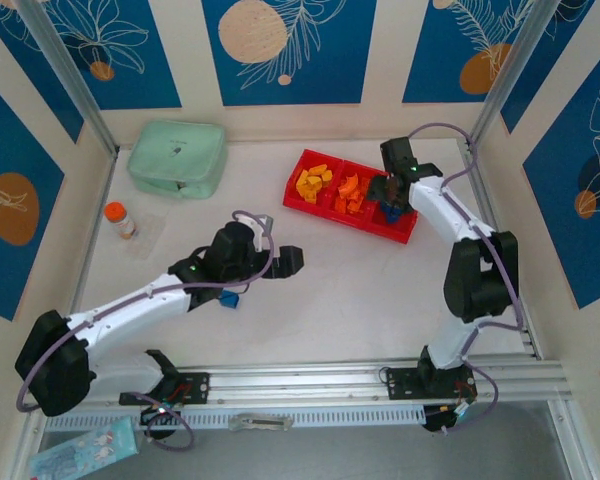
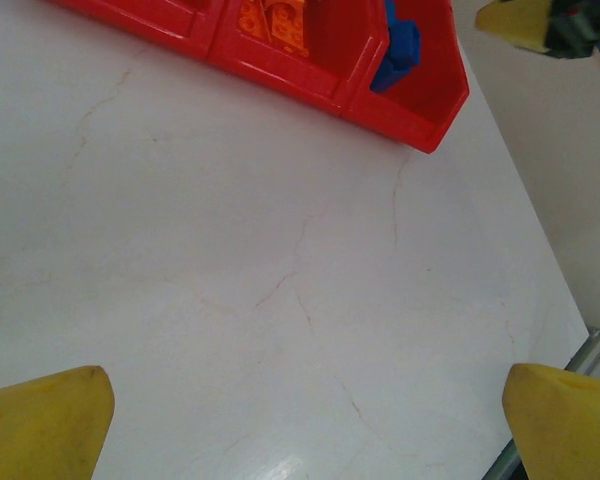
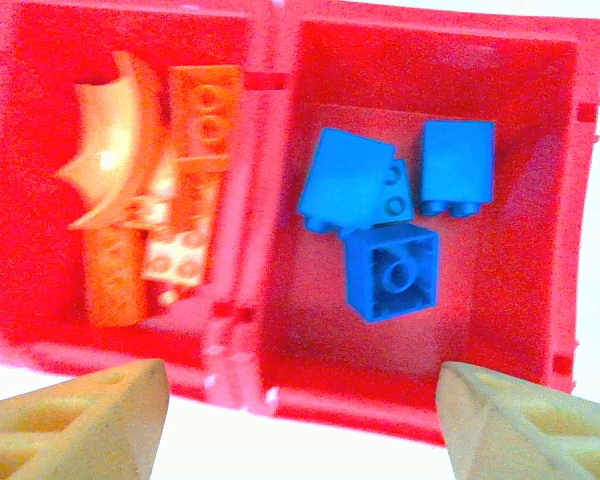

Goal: Sort the legos into containers by color
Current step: Place the lego in the container, then pick up the lego from the center of the table.

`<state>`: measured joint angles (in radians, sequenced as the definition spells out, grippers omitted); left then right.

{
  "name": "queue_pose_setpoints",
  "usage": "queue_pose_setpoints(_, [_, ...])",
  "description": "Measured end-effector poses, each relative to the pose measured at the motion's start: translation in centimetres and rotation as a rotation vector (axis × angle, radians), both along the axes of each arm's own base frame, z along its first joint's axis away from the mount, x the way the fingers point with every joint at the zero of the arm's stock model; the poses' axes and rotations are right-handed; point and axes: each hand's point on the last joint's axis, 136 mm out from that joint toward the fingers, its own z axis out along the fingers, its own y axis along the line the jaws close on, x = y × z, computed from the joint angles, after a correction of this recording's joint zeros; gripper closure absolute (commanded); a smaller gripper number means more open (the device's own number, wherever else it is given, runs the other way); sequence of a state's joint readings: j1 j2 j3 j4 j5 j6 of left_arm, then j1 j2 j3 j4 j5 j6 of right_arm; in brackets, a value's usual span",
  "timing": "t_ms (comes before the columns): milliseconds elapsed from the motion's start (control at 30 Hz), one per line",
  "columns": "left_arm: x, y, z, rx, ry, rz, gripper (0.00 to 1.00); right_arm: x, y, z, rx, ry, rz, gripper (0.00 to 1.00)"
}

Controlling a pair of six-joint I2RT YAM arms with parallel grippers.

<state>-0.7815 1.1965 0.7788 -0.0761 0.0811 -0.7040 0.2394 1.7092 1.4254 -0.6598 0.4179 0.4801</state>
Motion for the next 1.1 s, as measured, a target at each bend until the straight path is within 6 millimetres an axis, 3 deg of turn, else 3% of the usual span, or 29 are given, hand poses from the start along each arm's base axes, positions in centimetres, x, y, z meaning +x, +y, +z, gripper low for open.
queue_pose_setpoints(100, [-0.3, 0.7, 0.8, 0.003, -0.018, 0.011, 0.01, -1.4, 3.0, 1.6, 0.018, -0.035, 0.078, 0.25])
queue_pose_setpoints(200, [-0.7, 1.7, 2.2, -0.005, -0.045, 0.032, 0.01, -3.5, 7.0, 1.7, 0.043, -0.030, 0.189, 0.23])
queue_pose_setpoints(367, [-1.8, 4.0, 3.4, 0.002, -0.074, 0.074, 0.01, -7.9, 14.0, -0.3, 0.071, 0.027, 0.398, 0.21])
queue_pose_setpoints(667, [-5.0, 9.7, 2.7, 0.074, -0.066, 0.165, 0.01, -14.8, 24.7, -2.6, 0.129, 0.061, 0.771, 0.17])
queue_pose_setpoints(933, [-7.8, 15.4, 1.7, 0.164, -0.034, 0.290, 0.01, -20.5, 30.6, -8.8, 0.123, 0.186, 1.044, 0.16])
queue_pose_setpoints(1100, [-8.8, 17.6, 1.2, 0.210, -0.012, 0.341, 0.01, -22.0, 33.8, -10.5, 0.116, 0.191, 1.151, 0.15])
